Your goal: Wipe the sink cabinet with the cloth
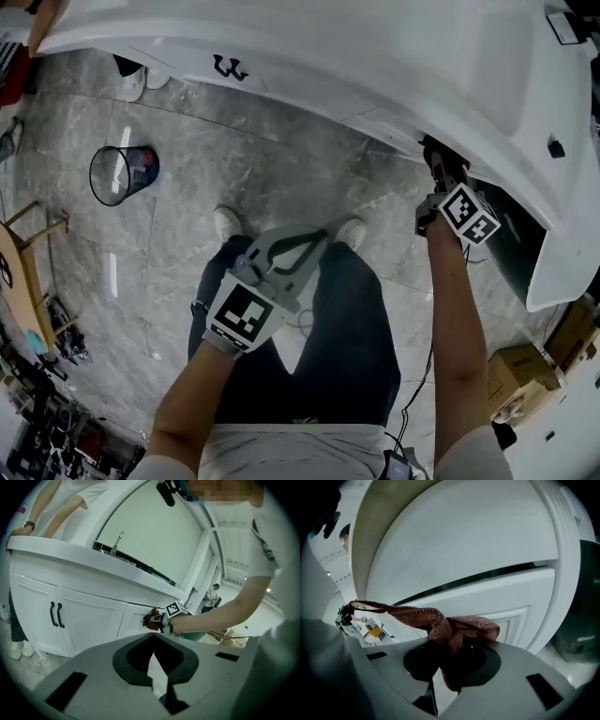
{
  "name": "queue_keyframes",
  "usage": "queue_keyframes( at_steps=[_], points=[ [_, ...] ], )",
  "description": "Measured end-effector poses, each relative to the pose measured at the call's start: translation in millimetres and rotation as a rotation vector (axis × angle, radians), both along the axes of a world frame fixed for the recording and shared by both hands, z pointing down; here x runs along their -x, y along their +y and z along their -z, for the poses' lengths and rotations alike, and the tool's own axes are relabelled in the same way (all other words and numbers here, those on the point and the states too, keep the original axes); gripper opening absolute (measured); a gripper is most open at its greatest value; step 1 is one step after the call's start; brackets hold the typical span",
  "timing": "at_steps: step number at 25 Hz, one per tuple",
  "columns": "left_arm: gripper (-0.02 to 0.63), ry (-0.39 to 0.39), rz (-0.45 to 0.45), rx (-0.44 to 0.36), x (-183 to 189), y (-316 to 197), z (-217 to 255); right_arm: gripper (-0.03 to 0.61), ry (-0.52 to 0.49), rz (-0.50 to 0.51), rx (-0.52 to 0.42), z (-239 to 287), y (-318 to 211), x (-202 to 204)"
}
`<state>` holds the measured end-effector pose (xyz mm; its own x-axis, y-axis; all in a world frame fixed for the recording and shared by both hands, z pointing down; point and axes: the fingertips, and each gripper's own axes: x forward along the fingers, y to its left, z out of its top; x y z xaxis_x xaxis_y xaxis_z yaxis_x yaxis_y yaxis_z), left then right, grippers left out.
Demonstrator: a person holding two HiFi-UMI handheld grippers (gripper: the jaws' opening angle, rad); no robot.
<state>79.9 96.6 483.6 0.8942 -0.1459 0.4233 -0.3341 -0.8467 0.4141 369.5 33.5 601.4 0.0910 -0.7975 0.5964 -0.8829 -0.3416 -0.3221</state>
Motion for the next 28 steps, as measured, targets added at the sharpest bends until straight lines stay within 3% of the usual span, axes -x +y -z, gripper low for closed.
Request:
queue_keyframes(
  at_steps=[12, 28],
  points=[
    [0.011, 0.013, 0.015, 0.011, 38.2, -12.1, 1.6, 0.094, 0.072, -0.029, 0.045, 7.0, -3.3, 17.6],
    [0.011, 0.033, 0.019, -0.003, 64.6, -23.6, 5.8, 0.094, 0.081, 0.13, -0.065, 41.7, -48.2, 97.4]
  ],
)
